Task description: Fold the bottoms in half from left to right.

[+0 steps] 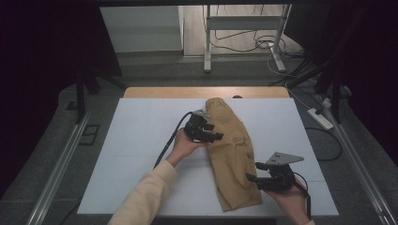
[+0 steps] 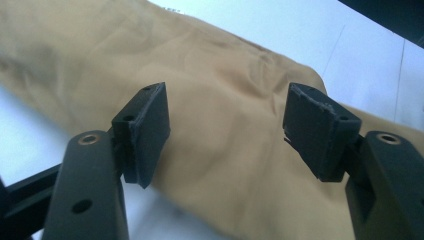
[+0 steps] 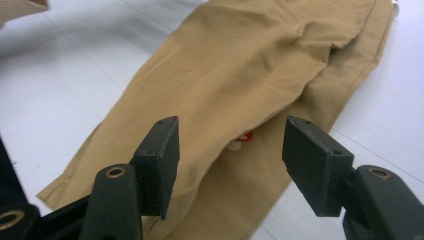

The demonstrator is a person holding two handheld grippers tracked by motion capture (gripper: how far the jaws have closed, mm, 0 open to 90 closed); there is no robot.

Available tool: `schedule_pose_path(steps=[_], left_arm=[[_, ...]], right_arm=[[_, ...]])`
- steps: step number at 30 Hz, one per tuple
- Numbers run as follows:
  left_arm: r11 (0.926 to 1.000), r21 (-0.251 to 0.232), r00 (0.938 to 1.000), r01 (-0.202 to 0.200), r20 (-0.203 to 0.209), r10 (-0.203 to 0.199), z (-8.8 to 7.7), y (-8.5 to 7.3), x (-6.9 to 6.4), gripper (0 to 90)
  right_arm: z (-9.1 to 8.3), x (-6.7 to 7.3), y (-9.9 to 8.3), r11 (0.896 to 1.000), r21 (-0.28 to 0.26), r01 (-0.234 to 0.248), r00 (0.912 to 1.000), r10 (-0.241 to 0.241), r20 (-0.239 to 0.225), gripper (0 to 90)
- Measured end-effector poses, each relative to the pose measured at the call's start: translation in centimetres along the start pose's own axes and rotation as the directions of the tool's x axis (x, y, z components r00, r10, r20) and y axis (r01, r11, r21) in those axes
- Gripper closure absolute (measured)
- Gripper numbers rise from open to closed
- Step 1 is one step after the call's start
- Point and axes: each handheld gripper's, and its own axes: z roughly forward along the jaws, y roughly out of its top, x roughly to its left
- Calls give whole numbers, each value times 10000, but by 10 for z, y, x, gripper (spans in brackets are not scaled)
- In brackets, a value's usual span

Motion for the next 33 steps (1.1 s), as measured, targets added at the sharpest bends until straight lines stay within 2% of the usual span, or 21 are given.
schedule_pose_path(steps=[5,9,15,20,24,33], left_arm=[[10000,9,10000,-82,32,82,-10,-12,-1,345],[9997,199,9999,-124,-37,125,-15,-22,-3,344],[9998,138,9998,-132,-149,134,-26,-31,-5,342],[9998,114,9994,-142,-303,145,-35,-36,-6,342],[9999,-19,9995,-108,-307,107,-41,-41,-6,342],[10000,12,9994,-36,-346,36,-46,-48,-6,342]], right_arm=[[2,-5,4,10000,68,71,10000,-71,12,397],[3,-13,10,9999,167,2,10000,-1,-12,386],[13,-21,18,9995,302,113,9999,-111,-72,384],[16,-29,24,9991,396,151,9996,-160,217,383],[21,-37,26,9988,497,-19,9991,-2,427,381],[40,-45,36,9972,721,207,9978,-251,613,382]])
